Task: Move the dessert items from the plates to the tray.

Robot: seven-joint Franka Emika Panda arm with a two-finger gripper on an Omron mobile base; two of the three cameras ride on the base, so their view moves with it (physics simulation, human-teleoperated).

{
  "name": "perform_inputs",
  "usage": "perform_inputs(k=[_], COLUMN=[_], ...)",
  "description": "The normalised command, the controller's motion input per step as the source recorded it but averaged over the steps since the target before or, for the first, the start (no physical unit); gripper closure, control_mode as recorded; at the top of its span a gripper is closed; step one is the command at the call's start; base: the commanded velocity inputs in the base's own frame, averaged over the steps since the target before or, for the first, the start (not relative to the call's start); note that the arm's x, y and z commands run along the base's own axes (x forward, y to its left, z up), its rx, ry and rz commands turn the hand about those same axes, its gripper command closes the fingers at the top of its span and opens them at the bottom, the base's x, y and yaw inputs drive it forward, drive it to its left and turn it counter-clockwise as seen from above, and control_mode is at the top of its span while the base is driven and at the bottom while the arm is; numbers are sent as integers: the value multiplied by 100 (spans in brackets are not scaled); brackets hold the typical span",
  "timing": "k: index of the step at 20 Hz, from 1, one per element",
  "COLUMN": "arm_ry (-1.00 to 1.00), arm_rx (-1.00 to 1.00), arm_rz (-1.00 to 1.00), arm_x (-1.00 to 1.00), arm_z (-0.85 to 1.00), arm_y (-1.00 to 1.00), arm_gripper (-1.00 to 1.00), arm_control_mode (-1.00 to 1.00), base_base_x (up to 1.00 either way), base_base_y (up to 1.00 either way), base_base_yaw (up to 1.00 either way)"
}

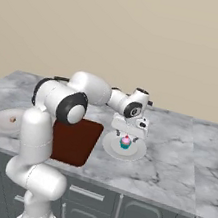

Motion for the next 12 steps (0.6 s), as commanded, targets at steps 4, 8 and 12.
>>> perform_inputs(k=[4,8,12], arm_ry=[0,0,-9], arm_rx=[0,0,0], arm_rz=[-1,0,0], arm_x=[0,0,0], arm_z=[-10,-14,-31], arm_y=[-1,0,-4], arm_gripper=[-100,-100,-100], arm_control_mode=[-100,-100,-100], base_base_x=[0,0,0], base_base_y=[0,0,0], base_base_yaw=[0,0,0])
